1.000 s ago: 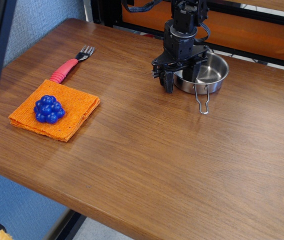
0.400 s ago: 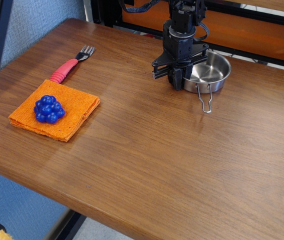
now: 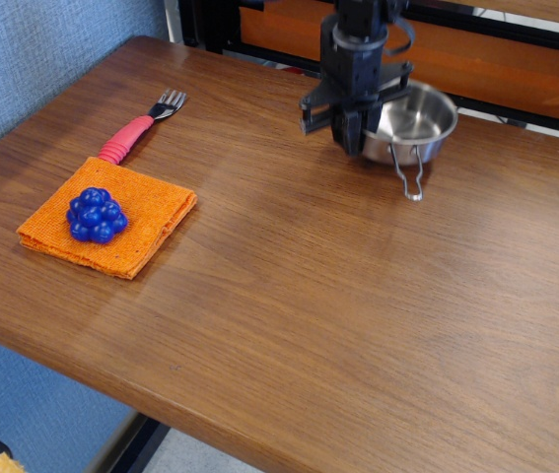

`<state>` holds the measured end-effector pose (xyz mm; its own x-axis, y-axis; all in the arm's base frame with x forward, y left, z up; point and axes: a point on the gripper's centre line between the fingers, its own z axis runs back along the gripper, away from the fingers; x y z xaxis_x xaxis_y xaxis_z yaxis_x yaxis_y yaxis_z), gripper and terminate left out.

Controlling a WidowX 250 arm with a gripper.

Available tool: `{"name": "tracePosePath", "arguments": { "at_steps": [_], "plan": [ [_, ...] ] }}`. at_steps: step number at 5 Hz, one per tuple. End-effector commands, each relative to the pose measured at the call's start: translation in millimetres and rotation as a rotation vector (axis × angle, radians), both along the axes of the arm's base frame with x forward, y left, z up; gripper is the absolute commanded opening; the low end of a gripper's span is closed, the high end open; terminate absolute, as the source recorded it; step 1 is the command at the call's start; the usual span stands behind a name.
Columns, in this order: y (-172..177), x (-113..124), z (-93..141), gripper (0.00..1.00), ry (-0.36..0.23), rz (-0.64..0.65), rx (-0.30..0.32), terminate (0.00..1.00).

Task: Take the silver vessel and place it next to the yellow cloth.

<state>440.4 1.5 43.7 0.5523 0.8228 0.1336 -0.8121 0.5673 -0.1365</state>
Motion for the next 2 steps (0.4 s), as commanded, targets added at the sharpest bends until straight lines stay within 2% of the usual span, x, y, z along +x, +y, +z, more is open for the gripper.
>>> {"name": "tracePosePath", "arguments": {
  "at_steps": [1,2],
  "plan": [
    [1.9,-32.9,46.8,0.0,-0.028,-0.017,-0.013,0.0],
    [9.6,-71.9,43.4,0.0,0.025,0.015,-0.018,0.0]
  ]
}}
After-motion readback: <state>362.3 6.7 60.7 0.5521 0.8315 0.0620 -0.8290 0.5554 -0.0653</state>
